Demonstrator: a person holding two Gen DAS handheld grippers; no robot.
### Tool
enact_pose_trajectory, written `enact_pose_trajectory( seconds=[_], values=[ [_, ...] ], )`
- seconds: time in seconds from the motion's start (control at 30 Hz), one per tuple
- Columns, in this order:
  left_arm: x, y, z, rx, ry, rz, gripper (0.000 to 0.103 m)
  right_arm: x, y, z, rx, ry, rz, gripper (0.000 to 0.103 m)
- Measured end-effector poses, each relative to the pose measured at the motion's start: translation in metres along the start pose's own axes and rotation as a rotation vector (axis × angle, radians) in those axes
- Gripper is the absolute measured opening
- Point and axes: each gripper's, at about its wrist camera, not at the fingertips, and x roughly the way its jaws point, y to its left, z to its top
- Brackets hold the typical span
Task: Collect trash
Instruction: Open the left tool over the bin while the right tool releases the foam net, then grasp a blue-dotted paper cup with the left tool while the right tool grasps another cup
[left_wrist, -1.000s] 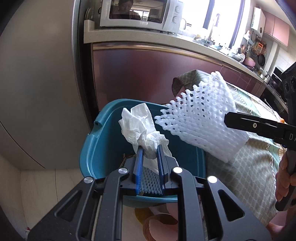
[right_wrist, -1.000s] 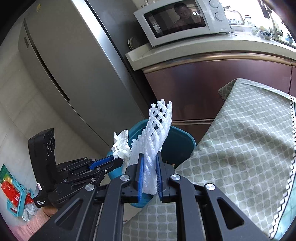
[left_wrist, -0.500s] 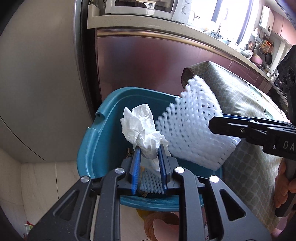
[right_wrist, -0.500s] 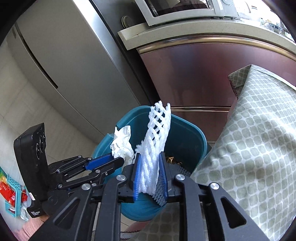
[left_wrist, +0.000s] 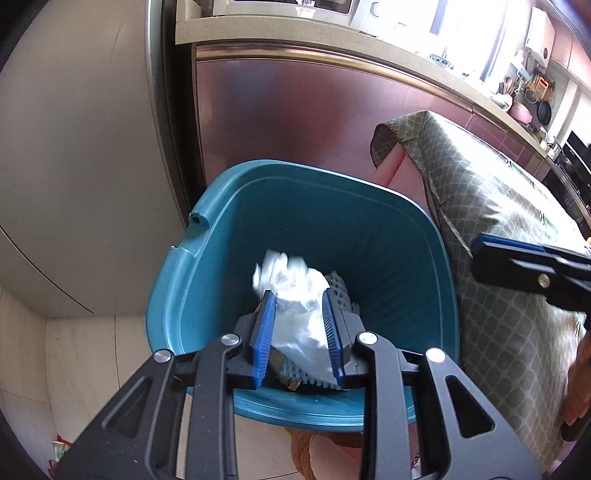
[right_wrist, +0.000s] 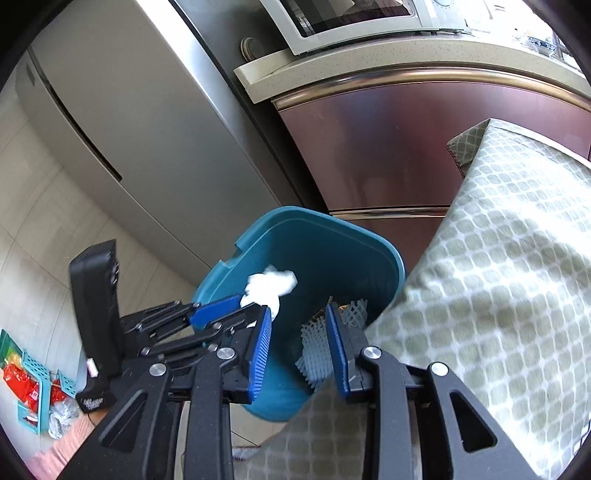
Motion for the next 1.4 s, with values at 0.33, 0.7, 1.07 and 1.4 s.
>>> enact_pose_trajectory(
  seconds=[0.33, 0.7, 1.07, 1.4],
  values=[
    [-0.032, -0.015, -0.001, 0.027, -0.08, -0.033, 0.027, -0.059, -0.002, -0.029, -0.029, -0.1, 0.027, 0.032],
    [-0.107, -0.098, -0.004, 0.167, -0.252, -0.217, 0.034, -0.198, -0.05, -0.098, 0.05, -0.336, -0.097, 0.036],
    [-0.113, -0.247, -0.037, 0.381, -0.188, -0.476, 0.038, -0.315, -0.152, -0.195, 0.373, -0.522, -0.33, 0.036],
    [-0.09, -0.369, -0.076, 0.546, -0.069, -0.576, 0.043, -0.345, -0.232, -0.243, 0.594, -0.583, -0.332, 0.038]
  ],
)
